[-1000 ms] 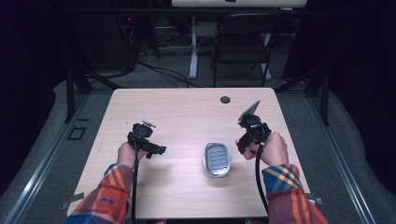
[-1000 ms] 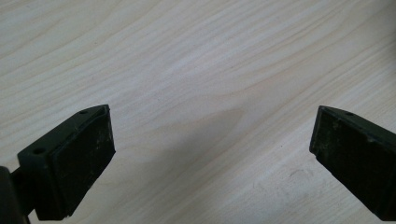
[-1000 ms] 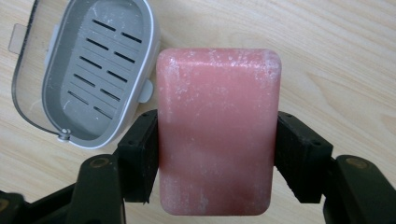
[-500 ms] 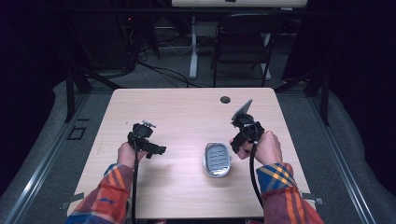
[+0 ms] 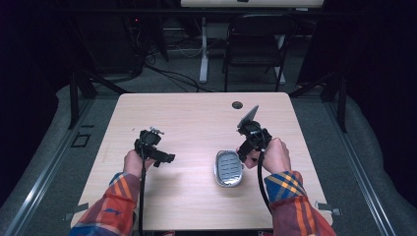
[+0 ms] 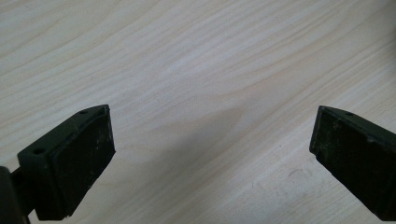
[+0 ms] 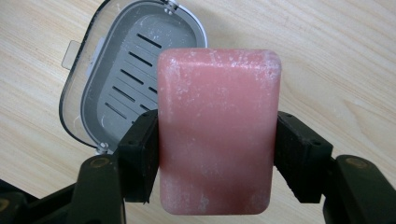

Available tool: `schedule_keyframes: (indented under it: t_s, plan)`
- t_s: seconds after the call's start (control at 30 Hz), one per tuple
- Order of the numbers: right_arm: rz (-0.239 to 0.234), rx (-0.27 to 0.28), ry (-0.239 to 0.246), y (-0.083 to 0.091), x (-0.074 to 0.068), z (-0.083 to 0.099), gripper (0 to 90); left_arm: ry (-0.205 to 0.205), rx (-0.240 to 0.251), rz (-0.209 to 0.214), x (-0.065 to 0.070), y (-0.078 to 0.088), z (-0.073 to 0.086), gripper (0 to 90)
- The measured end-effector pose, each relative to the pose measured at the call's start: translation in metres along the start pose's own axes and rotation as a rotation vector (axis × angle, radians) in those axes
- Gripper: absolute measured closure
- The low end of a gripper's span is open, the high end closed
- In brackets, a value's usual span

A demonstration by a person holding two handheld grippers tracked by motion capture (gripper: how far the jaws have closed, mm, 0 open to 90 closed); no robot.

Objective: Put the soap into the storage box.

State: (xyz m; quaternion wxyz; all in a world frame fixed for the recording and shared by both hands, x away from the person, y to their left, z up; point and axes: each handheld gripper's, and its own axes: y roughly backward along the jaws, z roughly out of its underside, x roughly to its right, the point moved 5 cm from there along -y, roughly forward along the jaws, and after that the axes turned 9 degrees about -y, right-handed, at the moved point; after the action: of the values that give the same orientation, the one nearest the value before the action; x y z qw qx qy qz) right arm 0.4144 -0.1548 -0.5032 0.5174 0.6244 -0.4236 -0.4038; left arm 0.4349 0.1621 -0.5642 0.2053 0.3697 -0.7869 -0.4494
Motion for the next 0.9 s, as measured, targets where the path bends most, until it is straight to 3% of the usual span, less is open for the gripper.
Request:
schedule_keyframes:
  t_s: [0.9]
  plan:
    - [-0.009,-0.039,0.038,-0.014,-0.017,-0.006,37.2,-0.003,0.000,-0.003,0.001,0.000,0.000,0.0]
